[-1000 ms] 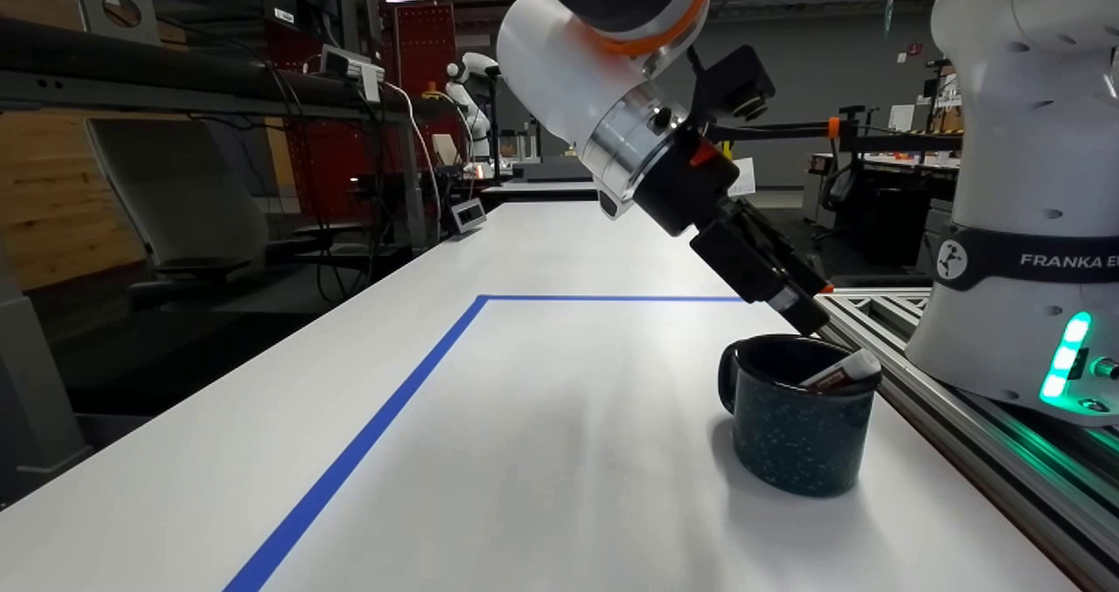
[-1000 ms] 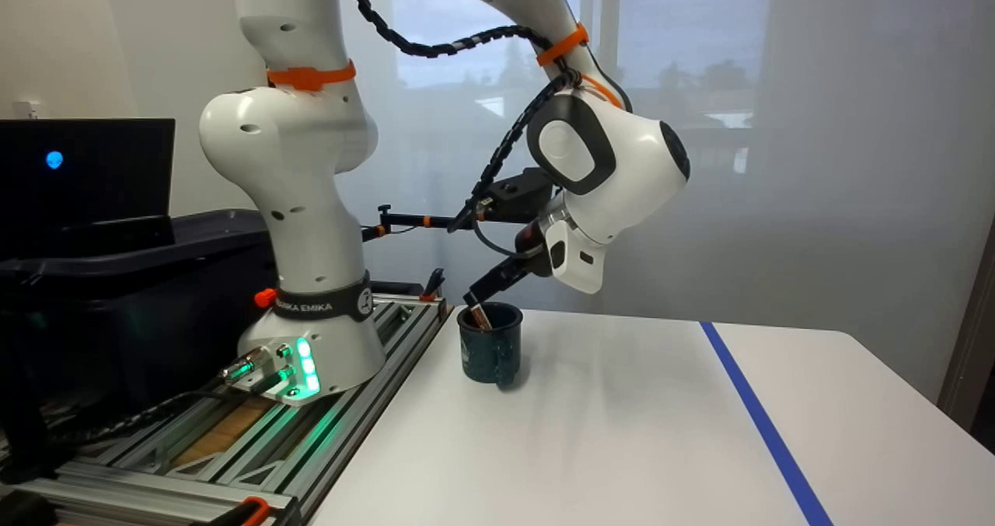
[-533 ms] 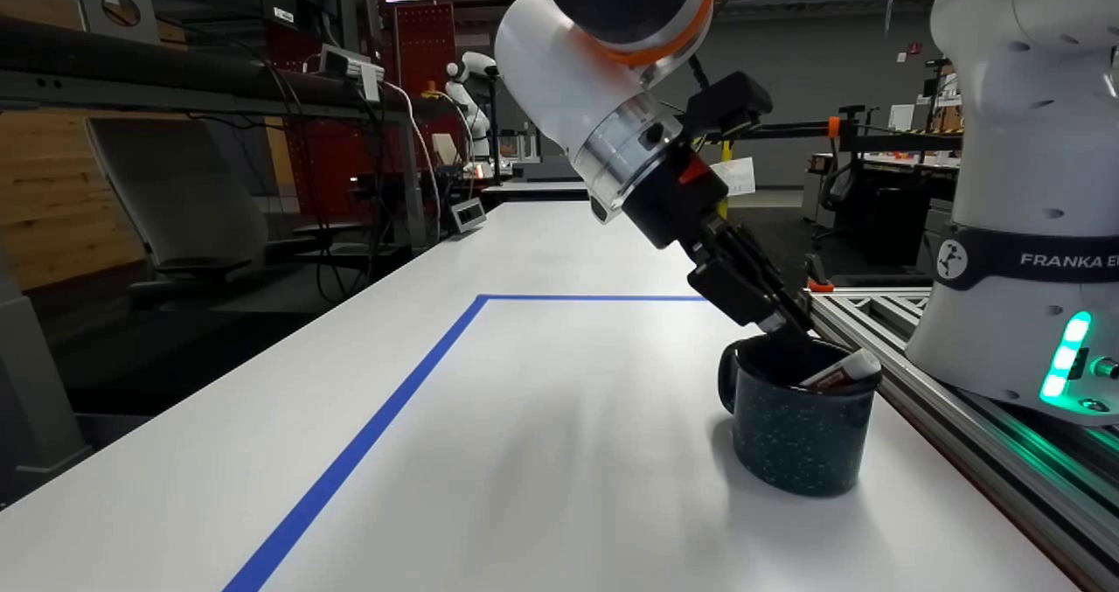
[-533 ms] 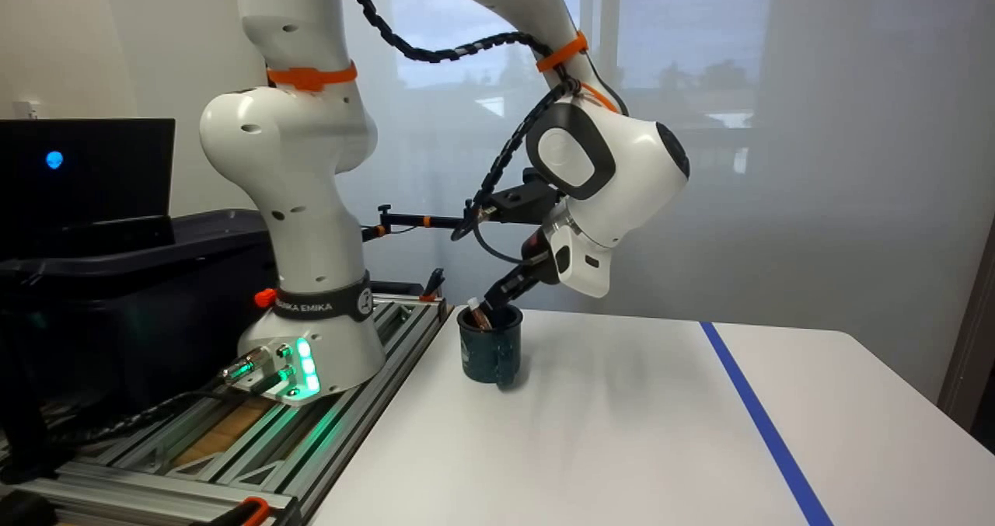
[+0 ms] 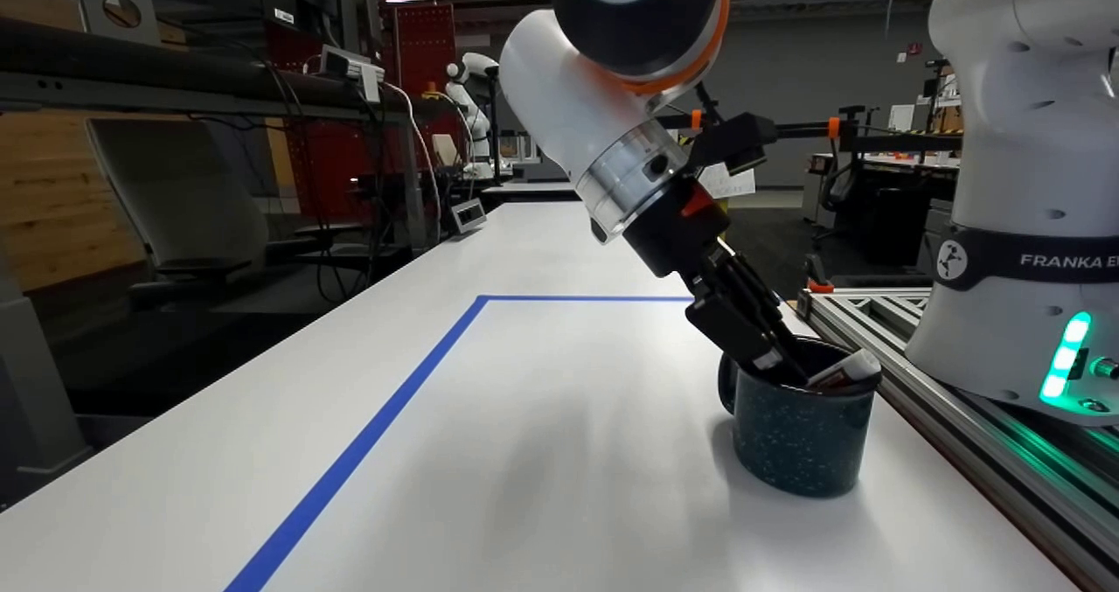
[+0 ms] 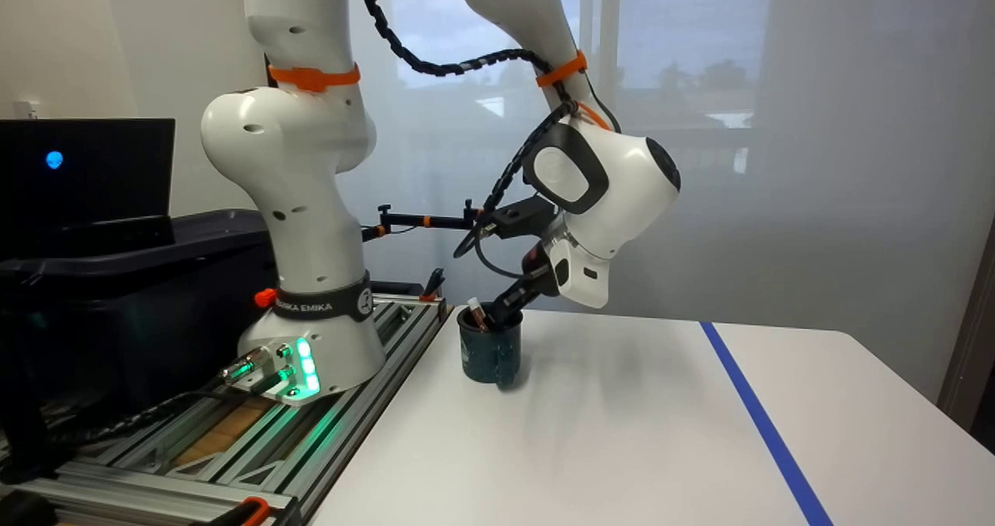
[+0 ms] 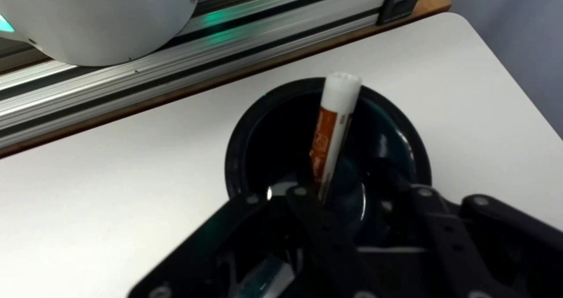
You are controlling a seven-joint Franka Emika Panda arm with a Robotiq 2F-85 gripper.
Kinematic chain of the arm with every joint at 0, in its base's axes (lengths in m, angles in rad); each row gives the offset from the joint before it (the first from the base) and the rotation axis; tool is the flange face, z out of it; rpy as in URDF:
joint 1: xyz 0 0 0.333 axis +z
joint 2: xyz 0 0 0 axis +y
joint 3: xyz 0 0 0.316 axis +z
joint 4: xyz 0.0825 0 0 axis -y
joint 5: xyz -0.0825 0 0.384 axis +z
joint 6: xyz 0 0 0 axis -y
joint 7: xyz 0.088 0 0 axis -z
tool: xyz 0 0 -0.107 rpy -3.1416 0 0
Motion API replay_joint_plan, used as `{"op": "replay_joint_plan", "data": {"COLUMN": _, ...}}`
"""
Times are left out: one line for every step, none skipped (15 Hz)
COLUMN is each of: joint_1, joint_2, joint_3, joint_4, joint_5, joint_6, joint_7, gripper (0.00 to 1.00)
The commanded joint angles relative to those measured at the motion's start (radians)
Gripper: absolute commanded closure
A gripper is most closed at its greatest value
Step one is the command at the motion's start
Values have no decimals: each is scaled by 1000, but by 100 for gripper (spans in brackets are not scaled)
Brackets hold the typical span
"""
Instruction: Remove the marker from the cup and put it on the table
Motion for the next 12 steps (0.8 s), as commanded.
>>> {"op": "replay_joint_plan", "data": {"joint_1": 18, "joint_2": 2, "joint_3": 16, "joint_4": -15, "joint_5": 40, "joint_6": 31, "joint_7": -14, "gripper": 62}}
{"op": "replay_joint_plan", "data": {"joint_1": 20, "joint_2": 1, "joint_3": 19, "joint_4": -17, "joint_5": 45, "joint_6": 32, "joint_7": -13, "gripper": 64}}
{"op": "replay_joint_plan", "data": {"joint_1": 21, "joint_2": 4, "joint_3": 22, "joint_4": -17, "joint_5": 47, "joint_6": 31, "joint_7": -15, "gripper": 63}}
{"op": "replay_joint_plan", "data": {"joint_1": 24, "joint_2": 3, "joint_3": 25, "joint_4": -18, "joint_5": 49, "joint_6": 29, "joint_7": -14, "gripper": 63}}
{"op": "replay_joint_plan", "data": {"joint_1": 27, "joint_2": 4, "joint_3": 28, "joint_4": -18, "joint_5": 52, "joint_6": 28, "joint_7": -14, "gripper": 63}}
{"op": "replay_joint_plan", "data": {"joint_1": 28, "joint_2": 5, "joint_3": 30, "joint_4": -19, "joint_5": 53, "joint_6": 29, "joint_7": -17, "gripper": 62}}
{"op": "replay_joint_plan", "data": {"joint_1": 30, "joint_2": 4, "joint_3": 31, "joint_4": -20, "joint_5": 54, "joint_6": 26, "joint_7": -16, "gripper": 63}}
{"op": "replay_joint_plan", "data": {"joint_1": 31, "joint_2": 5, "joint_3": 31, "joint_4": -21, "joint_5": 54, "joint_6": 26, "joint_7": -14, "gripper": 62}}
{"op": "replay_joint_plan", "data": {"joint_1": 31, "joint_2": 6, "joint_3": 32, "joint_4": -23, "joint_5": 57, "joint_6": 27, "joint_7": -15, "gripper": 62}}
{"op": "replay_joint_plan", "data": {"joint_1": 32, "joint_2": 6, "joint_3": 32, "joint_4": -26, "joint_5": 62, "joint_6": 29, "joint_7": -17, "gripper": 62}}
{"op": "replay_joint_plan", "data": {"joint_1": 32, "joint_2": 9, "joint_3": 33, "joint_4": -27, "joint_5": 65, "joint_6": 29, "joint_7": -20, "gripper": 62}}
{"op": "replay_joint_plan", "data": {"joint_1": 32, "joint_2": 6, "joint_3": 33, "joint_4": -31, "joint_5": 68, "joint_6": 27, "joint_7": -20, "gripper": 62}}
